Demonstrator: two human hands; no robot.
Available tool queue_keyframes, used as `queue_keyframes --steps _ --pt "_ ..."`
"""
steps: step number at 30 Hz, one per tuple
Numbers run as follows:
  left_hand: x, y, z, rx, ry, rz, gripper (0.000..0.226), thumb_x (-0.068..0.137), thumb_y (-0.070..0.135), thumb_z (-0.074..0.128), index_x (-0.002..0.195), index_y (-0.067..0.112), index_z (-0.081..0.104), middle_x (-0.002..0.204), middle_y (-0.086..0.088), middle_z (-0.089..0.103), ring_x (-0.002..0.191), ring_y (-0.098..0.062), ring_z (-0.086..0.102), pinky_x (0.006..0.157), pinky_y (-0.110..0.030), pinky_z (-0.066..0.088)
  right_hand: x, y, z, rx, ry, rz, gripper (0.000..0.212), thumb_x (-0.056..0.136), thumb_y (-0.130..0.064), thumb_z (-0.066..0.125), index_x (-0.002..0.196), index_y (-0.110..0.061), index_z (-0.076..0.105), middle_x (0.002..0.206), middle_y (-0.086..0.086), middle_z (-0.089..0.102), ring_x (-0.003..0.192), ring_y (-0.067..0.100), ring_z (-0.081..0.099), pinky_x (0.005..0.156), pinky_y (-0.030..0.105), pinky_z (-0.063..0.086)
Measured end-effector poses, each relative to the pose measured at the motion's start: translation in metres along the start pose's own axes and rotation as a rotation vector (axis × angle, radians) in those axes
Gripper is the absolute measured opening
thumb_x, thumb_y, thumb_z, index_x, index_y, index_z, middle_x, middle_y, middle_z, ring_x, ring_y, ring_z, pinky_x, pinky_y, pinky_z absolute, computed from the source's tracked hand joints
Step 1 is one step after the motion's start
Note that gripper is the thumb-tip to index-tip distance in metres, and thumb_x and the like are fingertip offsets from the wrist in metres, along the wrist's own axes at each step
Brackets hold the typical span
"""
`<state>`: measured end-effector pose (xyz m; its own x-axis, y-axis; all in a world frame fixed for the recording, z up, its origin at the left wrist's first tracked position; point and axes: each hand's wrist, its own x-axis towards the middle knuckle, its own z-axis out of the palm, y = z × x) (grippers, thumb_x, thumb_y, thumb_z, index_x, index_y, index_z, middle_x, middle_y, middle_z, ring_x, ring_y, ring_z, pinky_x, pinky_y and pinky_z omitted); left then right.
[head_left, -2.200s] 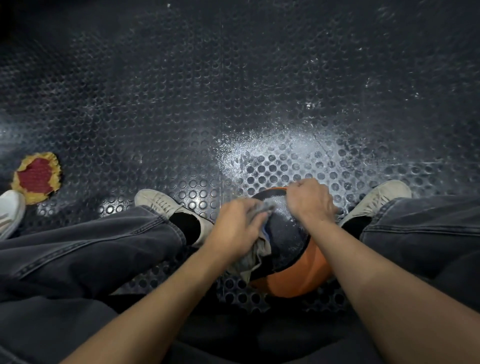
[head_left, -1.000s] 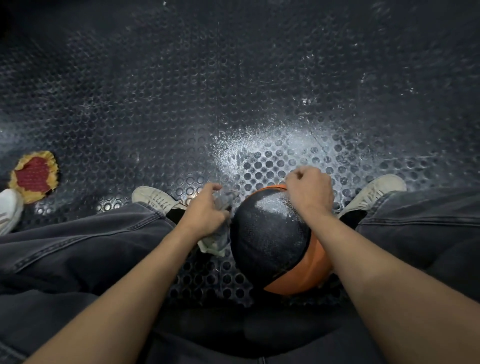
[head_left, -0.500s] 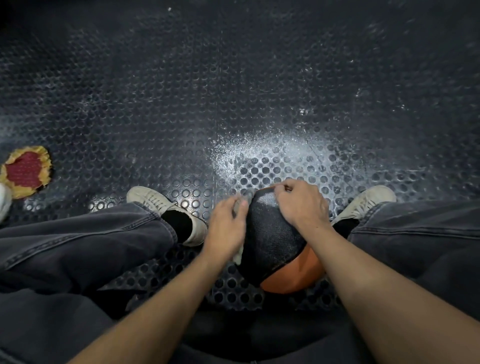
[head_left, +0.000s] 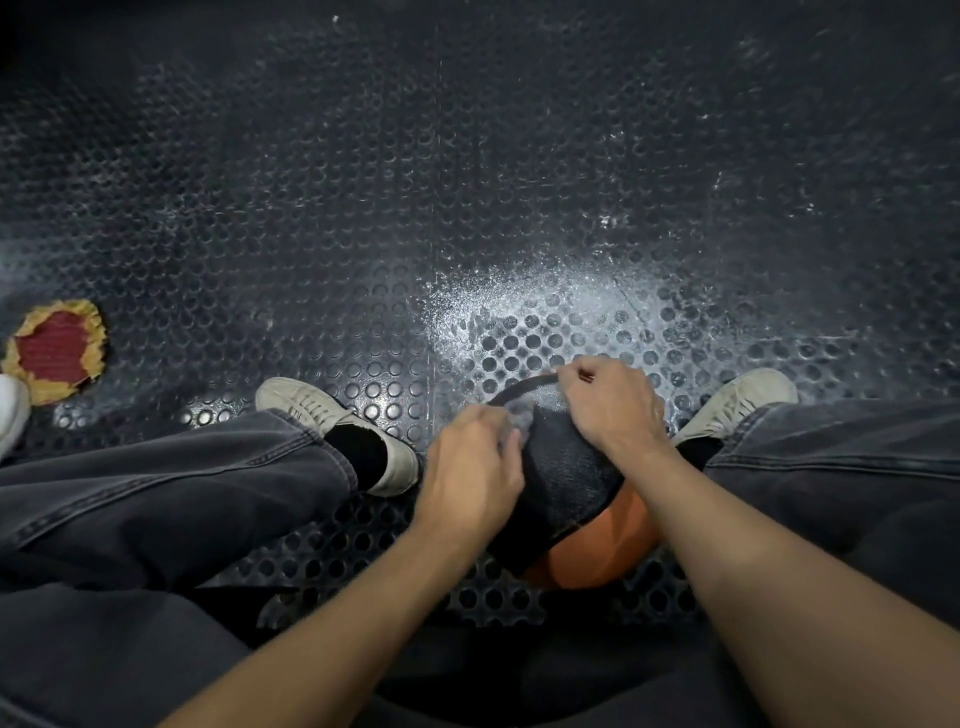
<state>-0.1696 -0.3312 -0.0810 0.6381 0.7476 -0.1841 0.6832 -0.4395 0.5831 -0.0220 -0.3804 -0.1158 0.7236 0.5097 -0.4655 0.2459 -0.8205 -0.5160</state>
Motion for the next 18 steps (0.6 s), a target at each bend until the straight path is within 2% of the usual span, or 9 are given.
queue_keyframes --steps 3,5,7,9,11,12,15,17,18 --pt "0.037 -0.012 -0.007 -0.059 -0.071 -0.217 0.019 0.097 0.019 0.055 0.103 0.013 0.072 0.089 0.003 0.067 0.059 0.004 0.046 0.064 -0.003 0.044 -0.007 -0.006 0.01 -0.001 -0.025 -0.04 0.03 0.1 -0.039 0.044 0.092 -0.026 0.071 0.076 -0.006 0.066 0.071 0.017 0.061 0.1 0.045 0.044" --pt "0.039 -0.013 -0.011 -0.034 -0.123 -0.181 0.022 0.096 0.02 0.056 0.113 0.016 0.069 0.092 0.001 0.067 0.061 0.003 0.046 0.059 -0.001 0.042 -0.011 -0.009 0.01 -0.031 0.008 -0.04 0.03 0.101 -0.037 0.043 0.095 -0.025 0.069 0.081 -0.006 0.067 0.077 0.017 0.061 0.107 0.047 0.035" --pt "0.023 -0.008 -0.014 0.006 -0.144 -0.025 0.022 0.095 0.024 0.057 0.114 0.02 0.069 0.094 0.003 0.063 0.073 -0.005 0.052 0.072 -0.012 0.046 -0.007 -0.005 0.005 -0.042 0.003 0.011 0.03 0.101 -0.037 0.042 0.108 -0.025 0.068 0.087 -0.004 0.067 0.082 0.019 0.062 0.107 0.047 0.035" --pt "0.006 -0.004 -0.015 0.007 -0.163 0.051 0.023 0.094 0.026 0.058 0.113 0.02 0.069 0.1 0.003 0.06 0.087 -0.01 0.055 0.082 -0.023 0.044 -0.002 -0.001 -0.001 -0.036 -0.028 0.061 0.033 0.1 -0.039 0.04 0.11 -0.025 0.069 0.085 -0.003 0.067 0.079 0.021 0.061 0.098 0.043 0.045" --pt "0.012 -0.005 -0.01 0.013 -0.151 0.052 0.02 0.095 0.024 0.057 0.11 0.019 0.069 0.104 0.005 0.06 0.086 -0.006 0.054 0.077 -0.011 0.04 0.001 -0.001 -0.003 -0.04 -0.061 0.048 0.037 0.099 -0.038 0.041 0.094 -0.02 0.073 0.068 -0.005 0.061 0.062 0.018 0.056 0.074 0.033 0.053" --pt "0.023 -0.006 -0.007 0.001 -0.143 0.007 0.018 0.095 0.021 0.056 0.107 0.019 0.069 0.101 0.005 0.062 0.08 -0.001 0.053 0.069 -0.005 0.038 0.0 -0.002 -0.002 -0.053 -0.062 0.041 0.037 0.099 -0.038 0.041 0.085 -0.02 0.071 0.063 -0.006 0.058 0.057 0.018 0.053 0.069 0.031 0.053" --pt "0.058 -0.003 -0.004 -0.071 -0.214 -0.184 0.018 0.097 0.019 0.054 0.107 0.018 0.069 0.077 0.005 0.063 0.057 -0.003 0.047 0.045 -0.008 0.038 -0.006 -0.008 0.002 -0.038 -0.039 0.068 0.034 0.098 -0.039 0.043 0.067 -0.032 0.055 0.062 -0.004 0.059 0.061 0.02 0.056 0.087 0.043 0.054" --pt "0.057 -0.001 -0.006 -0.091 -0.26 -0.156 0.021 0.097 0.019 0.055 0.113 0.017 0.068 0.076 0.008 0.061 0.058 -0.005 0.049 0.045 -0.006 0.039 -0.007 -0.008 0.002 -0.045 -0.02 0.089 0.033 0.097 -0.041 0.042 0.071 -0.03 0.059 0.067 -0.003 0.061 0.067 0.022 0.058 0.093 0.045 0.05" --pt "0.048 0.0 -0.008 -0.079 -0.243 -0.089 0.022 0.096 0.02 0.057 0.114 0.018 0.068 0.083 0.008 0.063 0.065 -0.005 0.054 0.053 -0.006 0.041 -0.006 -0.007 0.0 -0.061 -0.018 0.098 0.034 0.097 -0.042 0.041 0.077 -0.027 0.064 0.073 -0.001 0.064 0.072 0.023 0.06 0.091 0.042 0.049"
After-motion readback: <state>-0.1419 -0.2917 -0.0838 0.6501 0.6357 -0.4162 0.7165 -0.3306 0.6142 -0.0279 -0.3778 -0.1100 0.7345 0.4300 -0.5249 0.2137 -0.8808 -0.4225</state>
